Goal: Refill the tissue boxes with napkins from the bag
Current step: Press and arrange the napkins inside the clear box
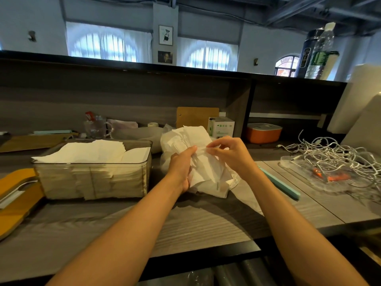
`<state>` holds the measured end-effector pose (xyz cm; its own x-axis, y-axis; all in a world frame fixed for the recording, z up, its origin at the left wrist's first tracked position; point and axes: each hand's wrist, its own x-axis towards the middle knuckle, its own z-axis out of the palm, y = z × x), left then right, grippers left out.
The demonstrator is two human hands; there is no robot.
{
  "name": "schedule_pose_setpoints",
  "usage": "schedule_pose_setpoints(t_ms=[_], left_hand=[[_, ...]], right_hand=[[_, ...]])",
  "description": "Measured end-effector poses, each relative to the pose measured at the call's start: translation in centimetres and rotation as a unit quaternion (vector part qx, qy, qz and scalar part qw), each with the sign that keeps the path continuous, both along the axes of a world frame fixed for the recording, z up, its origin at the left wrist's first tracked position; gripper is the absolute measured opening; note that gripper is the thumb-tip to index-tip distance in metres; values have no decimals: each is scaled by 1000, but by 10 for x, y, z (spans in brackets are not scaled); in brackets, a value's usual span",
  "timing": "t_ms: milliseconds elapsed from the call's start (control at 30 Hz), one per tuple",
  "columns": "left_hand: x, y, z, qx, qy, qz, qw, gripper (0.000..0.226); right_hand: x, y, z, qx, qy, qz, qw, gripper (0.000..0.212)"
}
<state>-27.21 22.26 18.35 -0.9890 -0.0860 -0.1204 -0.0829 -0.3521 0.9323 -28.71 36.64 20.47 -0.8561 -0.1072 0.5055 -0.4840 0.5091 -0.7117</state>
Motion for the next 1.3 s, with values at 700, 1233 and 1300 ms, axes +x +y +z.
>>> schedule_pose_setpoints(t_ms=[700, 1233, 1300], left_hand=[[6, 4, 1, -48, 37, -95, 994, 46], [-1, 6, -6, -20, 46, -61, 997, 23], [-1, 6, -5, 0, 35, -63, 997, 19]], right_hand=[[-7, 1, -3, -119, 16, -35, 992, 12], [-9, -1, -8, -215, -13, -51, 975, 8], [-8, 1, -9, -242, 3, -65, 968, 9]])
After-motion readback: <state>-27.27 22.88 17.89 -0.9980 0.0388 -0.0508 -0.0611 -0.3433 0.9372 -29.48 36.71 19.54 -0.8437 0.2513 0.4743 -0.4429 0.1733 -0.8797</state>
